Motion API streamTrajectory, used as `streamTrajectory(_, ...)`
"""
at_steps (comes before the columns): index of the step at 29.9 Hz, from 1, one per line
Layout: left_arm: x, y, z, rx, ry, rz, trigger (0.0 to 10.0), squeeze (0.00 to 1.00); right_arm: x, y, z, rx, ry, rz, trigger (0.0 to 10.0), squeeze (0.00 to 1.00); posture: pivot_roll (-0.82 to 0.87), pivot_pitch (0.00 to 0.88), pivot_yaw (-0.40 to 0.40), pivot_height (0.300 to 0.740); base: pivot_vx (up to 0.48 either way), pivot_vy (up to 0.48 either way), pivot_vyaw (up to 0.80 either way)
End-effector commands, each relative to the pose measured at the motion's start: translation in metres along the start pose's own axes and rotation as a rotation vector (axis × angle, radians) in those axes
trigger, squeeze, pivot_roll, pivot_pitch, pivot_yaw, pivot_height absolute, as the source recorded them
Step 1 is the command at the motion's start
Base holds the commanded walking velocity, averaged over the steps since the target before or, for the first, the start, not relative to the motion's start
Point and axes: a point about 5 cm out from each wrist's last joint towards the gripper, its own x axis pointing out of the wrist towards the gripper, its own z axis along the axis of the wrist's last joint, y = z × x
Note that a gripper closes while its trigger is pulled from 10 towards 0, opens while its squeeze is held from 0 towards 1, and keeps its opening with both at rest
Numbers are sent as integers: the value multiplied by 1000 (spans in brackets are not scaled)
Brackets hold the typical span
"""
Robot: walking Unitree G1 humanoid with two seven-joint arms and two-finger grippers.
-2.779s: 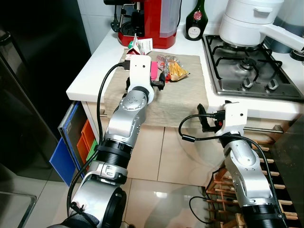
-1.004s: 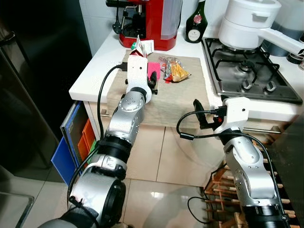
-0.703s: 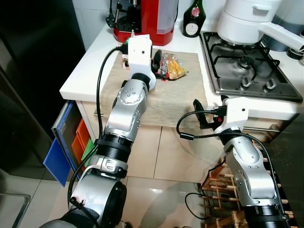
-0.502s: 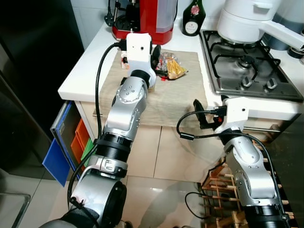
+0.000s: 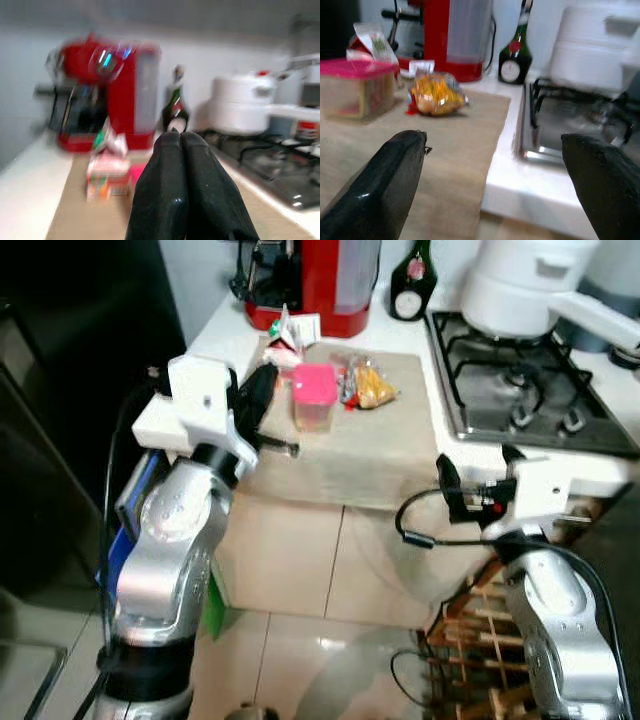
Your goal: Restocking fridge
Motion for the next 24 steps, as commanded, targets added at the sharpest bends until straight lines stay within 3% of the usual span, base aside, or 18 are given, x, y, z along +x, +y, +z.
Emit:
streamTrajectory(1,-11,-4,14,52,-72,-23,10000,0,-7,-7,13,-21,-54,-40,10000,0,-79,0,-22,740,0,0,0)
streamTrajectory(4,-27,2,0,165,3,25,10000,0,-15,-10,17,-36,-79,-64,10000,0,-71,0,-22,740,0,0,0)
streamTrajectory(6,-40,7,-17,174,112,122,10000,0,-24,-11,16,-39,-84,-79,10000,0,-66,0,-17,740,0,0,0)
streamTrajectory(7,-40,7,-17,174,112,122,10000,0,-24,-11,16,-39,-84,-79,10000,0,-66,0,-17,740,0,0,0)
streamTrajectory(9,-67,15,-37,199,241,195,10000,0,-35,-12,13,-39,-60,-101,10000,0,-71,0,-12,740,0,0,0)
streamTrajectory(10,-67,15,-37,199,241,195,10000,0,-35,-12,13,-39,-60,-101,10000,0,-71,0,-12,740,0,0,0)
streamTrajectory(13,-103,20,-46,186,319,271,10000,0,-48,-18,8,-44,-23,-137,10000,0,-61,0,-15,740,0,0,0)
streamTrajectory(16,-104,22,-40,201,290,335,10000,0,-55,-27,4,-42,3,-179,10000,0,-60,0,-21,740,0,0,0)
streamTrajectory(17,-98,21,-41,213,286,332,10000,827,-54,-26,3,-33,7,-182,10000,0,-62,0,-24,740,0,0,0)
streamTrajectory(18,-94,19,-42,208,278,322,10000,1000,-52,-25,2,-28,5,-179,10000,0,-67,0,-19,740,0,0,0)
streamTrajectory(24,-69,15,-43,167,255,244,10000,1000,-40,-24,3,-27,-33,-211,10000,0,-81,0,4,740,0,0,0)
